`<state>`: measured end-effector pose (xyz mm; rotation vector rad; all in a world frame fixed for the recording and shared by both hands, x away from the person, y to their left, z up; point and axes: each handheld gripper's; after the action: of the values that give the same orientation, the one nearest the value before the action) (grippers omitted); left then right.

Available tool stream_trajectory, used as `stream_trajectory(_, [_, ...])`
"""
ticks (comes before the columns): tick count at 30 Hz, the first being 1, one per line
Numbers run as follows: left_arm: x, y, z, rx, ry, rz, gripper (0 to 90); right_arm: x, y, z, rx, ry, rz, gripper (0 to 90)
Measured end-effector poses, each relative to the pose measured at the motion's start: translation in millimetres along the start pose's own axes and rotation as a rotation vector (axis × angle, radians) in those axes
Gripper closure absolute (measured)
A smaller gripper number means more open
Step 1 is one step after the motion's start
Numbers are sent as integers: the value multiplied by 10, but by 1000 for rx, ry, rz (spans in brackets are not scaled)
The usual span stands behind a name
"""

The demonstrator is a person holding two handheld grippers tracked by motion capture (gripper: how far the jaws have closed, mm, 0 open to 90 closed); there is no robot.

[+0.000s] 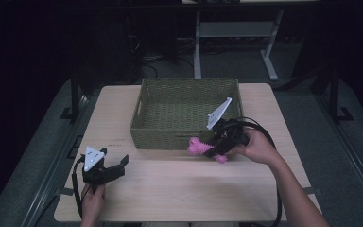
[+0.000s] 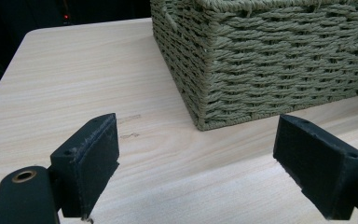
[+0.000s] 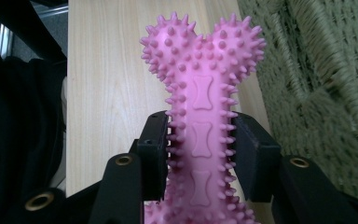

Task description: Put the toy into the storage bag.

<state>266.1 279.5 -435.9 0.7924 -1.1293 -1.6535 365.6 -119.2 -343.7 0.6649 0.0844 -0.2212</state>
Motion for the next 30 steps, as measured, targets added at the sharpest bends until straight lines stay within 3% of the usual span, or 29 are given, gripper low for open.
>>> stream_trajectory(30, [-12,1,4,-2,2,-2,137,162,361,291,-37,-21,28,580])
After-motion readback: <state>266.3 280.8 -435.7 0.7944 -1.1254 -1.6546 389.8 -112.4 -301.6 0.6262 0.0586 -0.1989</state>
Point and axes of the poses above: each handheld gripper's, and its own axes: z roughly backward along the jaws, y roughly out of its top, x roughly to its right, and after that the axes turned 4 degrees about x, right-handed
